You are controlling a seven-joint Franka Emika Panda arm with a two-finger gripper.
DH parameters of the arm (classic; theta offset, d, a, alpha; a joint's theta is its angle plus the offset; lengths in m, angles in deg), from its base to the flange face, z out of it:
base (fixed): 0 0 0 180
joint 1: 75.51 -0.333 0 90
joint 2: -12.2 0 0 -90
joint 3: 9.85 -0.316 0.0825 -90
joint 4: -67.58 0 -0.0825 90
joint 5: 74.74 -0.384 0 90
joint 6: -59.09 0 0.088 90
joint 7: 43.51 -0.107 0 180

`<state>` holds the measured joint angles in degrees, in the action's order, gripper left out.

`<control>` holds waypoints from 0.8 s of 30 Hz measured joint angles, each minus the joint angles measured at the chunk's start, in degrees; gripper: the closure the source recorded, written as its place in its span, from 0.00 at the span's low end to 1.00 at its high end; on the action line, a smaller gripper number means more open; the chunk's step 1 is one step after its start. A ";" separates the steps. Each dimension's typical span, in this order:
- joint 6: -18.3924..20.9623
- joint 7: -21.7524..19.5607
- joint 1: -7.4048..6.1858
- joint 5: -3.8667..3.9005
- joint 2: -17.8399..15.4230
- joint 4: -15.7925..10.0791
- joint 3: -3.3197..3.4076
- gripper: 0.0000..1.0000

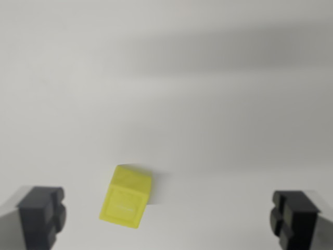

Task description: Pick yellow cube

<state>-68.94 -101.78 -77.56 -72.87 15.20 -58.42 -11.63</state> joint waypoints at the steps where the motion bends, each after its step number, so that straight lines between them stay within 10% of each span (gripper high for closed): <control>1: -0.28 -0.23 -0.07 -0.01 -0.04 -0.33 0.00 0.00; 24: -7.07 -5.74 -1.73 -0.25 -0.59 -7.55 0.00 0.00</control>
<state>-76.01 -107.52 -79.29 -73.12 14.61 -65.97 -11.63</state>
